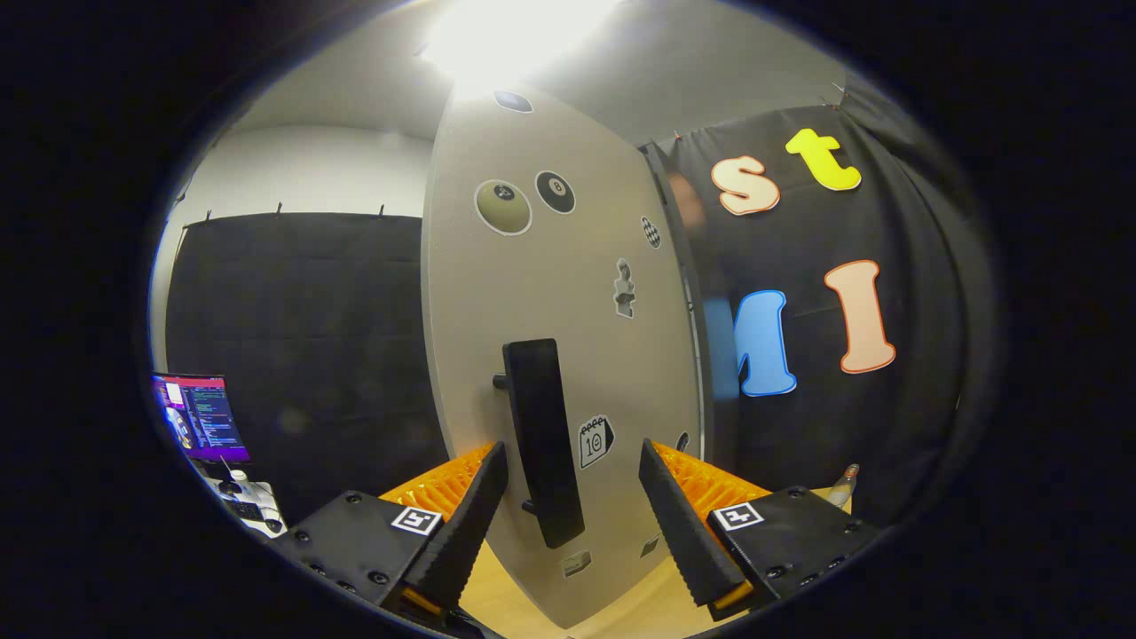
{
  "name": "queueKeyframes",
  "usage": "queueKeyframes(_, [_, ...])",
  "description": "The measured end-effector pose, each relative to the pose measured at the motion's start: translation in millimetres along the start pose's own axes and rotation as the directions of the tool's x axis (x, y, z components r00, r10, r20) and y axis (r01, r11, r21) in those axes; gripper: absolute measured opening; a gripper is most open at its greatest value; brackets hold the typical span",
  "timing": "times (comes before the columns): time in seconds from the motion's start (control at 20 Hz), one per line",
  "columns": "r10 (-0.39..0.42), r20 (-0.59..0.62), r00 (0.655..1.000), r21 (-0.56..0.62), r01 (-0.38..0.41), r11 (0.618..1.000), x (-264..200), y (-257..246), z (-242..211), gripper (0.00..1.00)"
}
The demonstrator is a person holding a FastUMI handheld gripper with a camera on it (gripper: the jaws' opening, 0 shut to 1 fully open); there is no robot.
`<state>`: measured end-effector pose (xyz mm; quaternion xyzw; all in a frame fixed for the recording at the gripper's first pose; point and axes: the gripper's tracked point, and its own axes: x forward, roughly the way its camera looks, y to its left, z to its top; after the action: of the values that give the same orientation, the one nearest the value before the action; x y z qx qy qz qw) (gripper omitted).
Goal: Open the shoe cabinet door, grab the shoes and put them into the shoe cabinet, then close the shoe cabinet door.
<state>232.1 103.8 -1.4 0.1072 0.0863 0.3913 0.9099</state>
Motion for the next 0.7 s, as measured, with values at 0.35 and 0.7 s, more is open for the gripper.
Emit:
queueKeyframes(0.35, [0.000,-0.016,1.000,-0.020,0.000,1.000,50,43,-8,0.95])
queueKeyframes(0.7, [-0.028,-0.024,0.999,-0.048,0.027,0.998,116,74,-15,0.95])
